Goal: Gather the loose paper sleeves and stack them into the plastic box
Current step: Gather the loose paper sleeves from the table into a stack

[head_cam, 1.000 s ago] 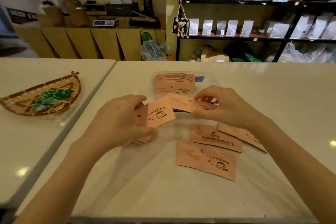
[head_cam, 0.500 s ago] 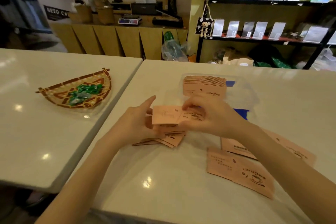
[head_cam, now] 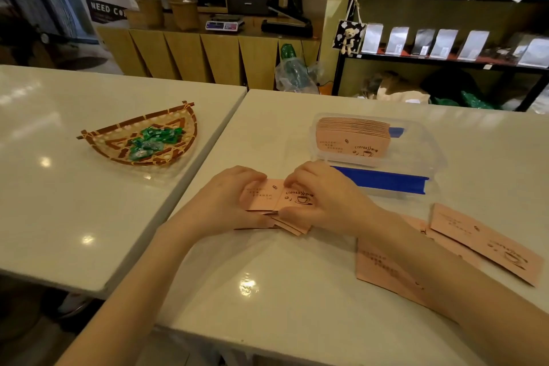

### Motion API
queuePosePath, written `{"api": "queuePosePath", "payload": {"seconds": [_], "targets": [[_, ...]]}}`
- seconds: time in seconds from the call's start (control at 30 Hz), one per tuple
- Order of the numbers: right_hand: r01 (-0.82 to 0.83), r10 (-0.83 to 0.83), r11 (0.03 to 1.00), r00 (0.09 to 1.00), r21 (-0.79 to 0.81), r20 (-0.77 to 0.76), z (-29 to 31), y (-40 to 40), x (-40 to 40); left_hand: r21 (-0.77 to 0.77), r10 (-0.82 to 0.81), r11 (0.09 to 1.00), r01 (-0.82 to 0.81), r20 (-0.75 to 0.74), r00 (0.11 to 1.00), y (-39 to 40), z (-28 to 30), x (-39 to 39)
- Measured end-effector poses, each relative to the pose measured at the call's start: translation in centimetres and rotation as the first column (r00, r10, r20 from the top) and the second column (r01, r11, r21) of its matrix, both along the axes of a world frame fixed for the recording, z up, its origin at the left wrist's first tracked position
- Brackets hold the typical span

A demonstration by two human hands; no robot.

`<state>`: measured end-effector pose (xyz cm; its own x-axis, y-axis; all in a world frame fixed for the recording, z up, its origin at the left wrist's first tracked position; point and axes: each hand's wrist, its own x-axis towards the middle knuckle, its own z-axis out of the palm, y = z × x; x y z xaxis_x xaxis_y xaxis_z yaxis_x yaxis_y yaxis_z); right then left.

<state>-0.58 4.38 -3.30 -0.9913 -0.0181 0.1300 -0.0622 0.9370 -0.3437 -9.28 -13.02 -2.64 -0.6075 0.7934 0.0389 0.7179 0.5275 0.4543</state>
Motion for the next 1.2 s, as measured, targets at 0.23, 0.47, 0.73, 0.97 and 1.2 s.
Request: {"api": "queuePosePath", "payload": {"seconds": [0.23,0.47,0.73,0.97,1.2], "targets": [[0.082,-0.084,0.991,0.996,-0.106,-0.016,1.7,2.6,2.5,0.06,-0.084,0.994,0.091,-0.112,0.99,3.1,0.6,2.4],[0.253,-0.264,0.935,0.964,-0.248,-0.01,3.7,7.4,8.6,0.066,-0.312,0.945,0.321,-0.119,0.942,8.1,1.7,7.0],[0.489,-0.471,0.864,0.869,-0.121,0.153,3.1,12.4,14.7,-0.112,-0.486,0.87,0.481,-0.026,0.873,13.0,0.7,10.7],[0.555,-0.565,0.823,0.776,0.121,0.282,2.2,13.9,17.3,-0.212,-0.574,0.805,0.555,-0.035,0.818,13.2,-0.3,11.7],[0.599,-0.585,0.798,0.738,0.075,0.337,1.5,14.4,17.3,-0.231,-0.565,0.806,0.546,-0.021,0.825,13.4,-0.3,12.1]]}}
